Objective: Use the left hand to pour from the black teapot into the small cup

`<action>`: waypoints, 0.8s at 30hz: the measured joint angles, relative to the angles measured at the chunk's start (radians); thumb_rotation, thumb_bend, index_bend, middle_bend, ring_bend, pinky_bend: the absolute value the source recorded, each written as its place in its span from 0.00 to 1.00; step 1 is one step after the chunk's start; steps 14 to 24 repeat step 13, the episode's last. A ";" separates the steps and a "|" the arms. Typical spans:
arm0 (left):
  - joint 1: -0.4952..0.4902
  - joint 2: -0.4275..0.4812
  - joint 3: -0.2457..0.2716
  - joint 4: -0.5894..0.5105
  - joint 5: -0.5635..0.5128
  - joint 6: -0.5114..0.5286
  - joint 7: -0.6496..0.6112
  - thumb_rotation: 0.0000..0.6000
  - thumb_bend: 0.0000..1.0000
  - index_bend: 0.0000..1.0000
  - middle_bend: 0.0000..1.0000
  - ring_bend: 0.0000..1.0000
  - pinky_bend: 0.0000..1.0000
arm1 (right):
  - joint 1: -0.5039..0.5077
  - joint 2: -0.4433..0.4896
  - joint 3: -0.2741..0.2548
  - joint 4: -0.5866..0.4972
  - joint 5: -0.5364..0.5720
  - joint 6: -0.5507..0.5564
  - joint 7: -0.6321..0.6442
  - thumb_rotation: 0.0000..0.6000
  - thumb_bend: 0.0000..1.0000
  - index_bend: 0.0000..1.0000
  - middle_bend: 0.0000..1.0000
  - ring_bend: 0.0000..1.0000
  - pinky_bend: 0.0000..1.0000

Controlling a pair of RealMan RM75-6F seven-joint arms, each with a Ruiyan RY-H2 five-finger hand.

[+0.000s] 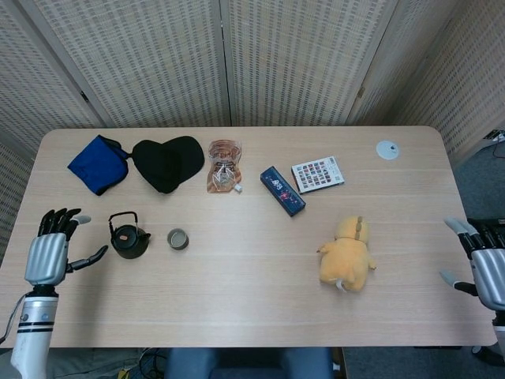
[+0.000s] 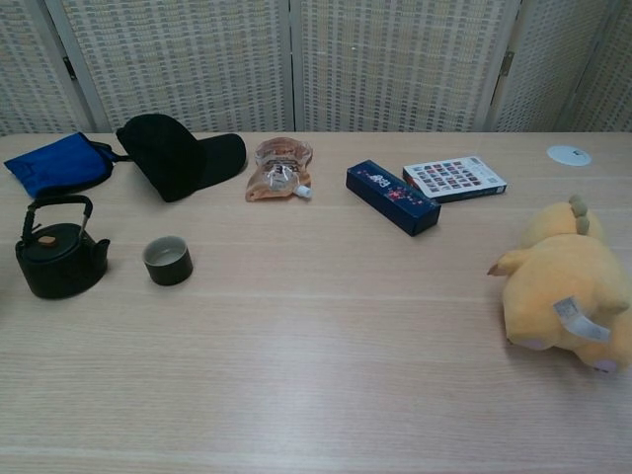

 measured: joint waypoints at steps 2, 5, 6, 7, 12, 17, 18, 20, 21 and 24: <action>0.025 0.022 0.015 -0.043 0.011 0.028 0.016 0.44 0.14 0.29 0.16 0.09 0.00 | 0.009 -0.005 -0.008 0.007 -0.023 -0.005 0.008 1.00 0.08 0.16 0.19 0.12 0.16; 0.059 0.047 0.039 -0.095 0.038 0.070 0.041 0.48 0.14 0.29 0.16 0.09 0.00 | 0.022 -0.015 -0.018 0.012 -0.044 -0.015 0.007 1.00 0.08 0.16 0.19 0.12 0.16; 0.067 0.052 0.045 -0.110 0.047 0.080 0.047 0.49 0.14 0.29 0.16 0.09 0.00 | 0.025 -0.017 -0.020 0.012 -0.047 -0.017 0.007 1.00 0.08 0.16 0.19 0.12 0.16; 0.074 0.057 0.052 -0.123 0.057 0.088 0.053 0.50 0.14 0.29 0.16 0.09 0.00 | 0.026 -0.021 -0.021 0.012 -0.047 -0.018 0.006 1.00 0.08 0.16 0.19 0.12 0.16; 0.101 0.073 0.087 -0.174 0.134 0.120 0.086 0.59 0.14 0.30 0.16 0.10 0.00 | 0.028 -0.032 -0.025 0.011 -0.045 -0.019 -0.001 1.00 0.08 0.16 0.19 0.12 0.16; 0.105 0.074 0.094 -0.182 0.148 0.124 0.095 0.58 0.14 0.30 0.16 0.10 0.00 | 0.028 -0.033 -0.027 0.011 -0.048 -0.016 -0.001 1.00 0.08 0.16 0.19 0.12 0.16; 0.105 0.074 0.094 -0.182 0.148 0.124 0.095 0.58 0.14 0.30 0.16 0.10 0.00 | 0.028 -0.033 -0.027 0.011 -0.048 -0.016 -0.001 1.00 0.08 0.16 0.19 0.12 0.16; 0.105 0.074 0.094 -0.182 0.148 0.124 0.095 0.58 0.14 0.30 0.16 0.10 0.00 | 0.028 -0.033 -0.027 0.011 -0.048 -0.016 -0.001 1.00 0.08 0.16 0.19 0.12 0.16; 0.105 0.074 0.094 -0.182 0.148 0.124 0.095 0.58 0.14 0.30 0.16 0.10 0.00 | 0.028 -0.033 -0.027 0.011 -0.048 -0.016 -0.001 1.00 0.08 0.16 0.19 0.12 0.16; 0.105 0.074 0.094 -0.182 0.148 0.124 0.095 0.58 0.14 0.30 0.16 0.10 0.00 | 0.028 -0.033 -0.027 0.011 -0.048 -0.016 -0.001 1.00 0.08 0.16 0.19 0.12 0.16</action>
